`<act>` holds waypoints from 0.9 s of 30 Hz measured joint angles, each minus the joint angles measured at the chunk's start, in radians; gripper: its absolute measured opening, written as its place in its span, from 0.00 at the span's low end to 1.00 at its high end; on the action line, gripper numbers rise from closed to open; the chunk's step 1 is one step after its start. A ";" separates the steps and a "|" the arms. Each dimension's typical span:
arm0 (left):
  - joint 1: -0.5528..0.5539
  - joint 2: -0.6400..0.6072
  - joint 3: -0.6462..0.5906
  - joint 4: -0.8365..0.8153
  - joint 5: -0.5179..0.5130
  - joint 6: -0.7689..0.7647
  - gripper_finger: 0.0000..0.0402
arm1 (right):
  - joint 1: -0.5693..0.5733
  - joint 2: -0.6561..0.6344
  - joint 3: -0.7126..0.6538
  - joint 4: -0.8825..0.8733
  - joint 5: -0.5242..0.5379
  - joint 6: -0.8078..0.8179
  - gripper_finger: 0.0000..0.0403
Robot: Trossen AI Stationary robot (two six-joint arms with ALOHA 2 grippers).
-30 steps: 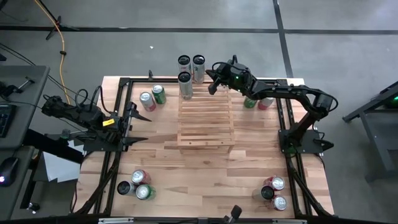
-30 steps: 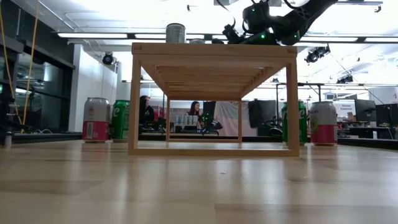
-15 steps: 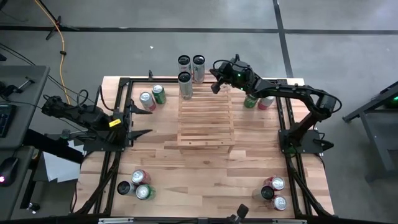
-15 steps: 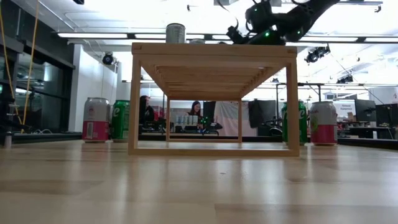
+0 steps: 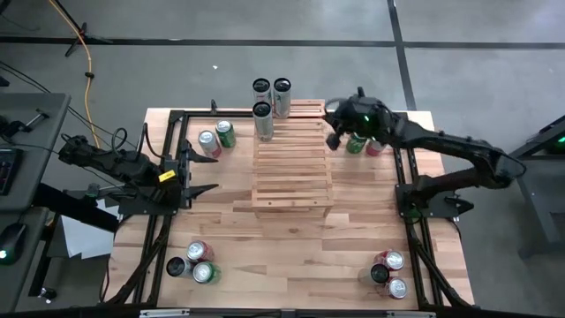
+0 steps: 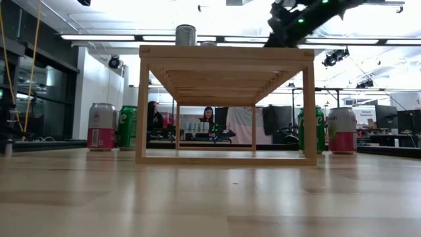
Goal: Place canned beverage on shelf
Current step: Put the white yellow soda can aligned with the other white yellow soda can on the shelf
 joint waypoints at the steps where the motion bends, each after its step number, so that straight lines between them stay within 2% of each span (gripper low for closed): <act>1: 0.000 0.000 0.000 0.000 0.000 -0.001 0.76 | 0.018 -0.034 -0.038 0.016 0.009 0.009 0.00; 5: 0.000 0.000 0.000 0.000 0.000 -0.001 0.76 | 0.099 -0.177 -0.221 0.156 0.044 0.062 0.00; 8: 0.000 0.000 0.000 0.000 -0.002 -0.001 0.76 | 0.164 -0.267 -0.355 0.338 0.030 0.098 0.00; 13: 0.003 0.000 0.000 0.003 -0.016 0.018 0.76 | 0.240 -0.321 -0.510 0.677 -0.033 0.114 0.00; 16: 0.003 0.000 0.000 0.009 -0.041 0.018 0.76 | 0.274 -0.315 -0.540 0.781 -0.043 0.113 0.00; 27: 0.003 0.013 -0.001 0.008 -0.055 0.018 0.76 | 0.337 -0.287 -0.540 0.834 -0.044 0.049 0.00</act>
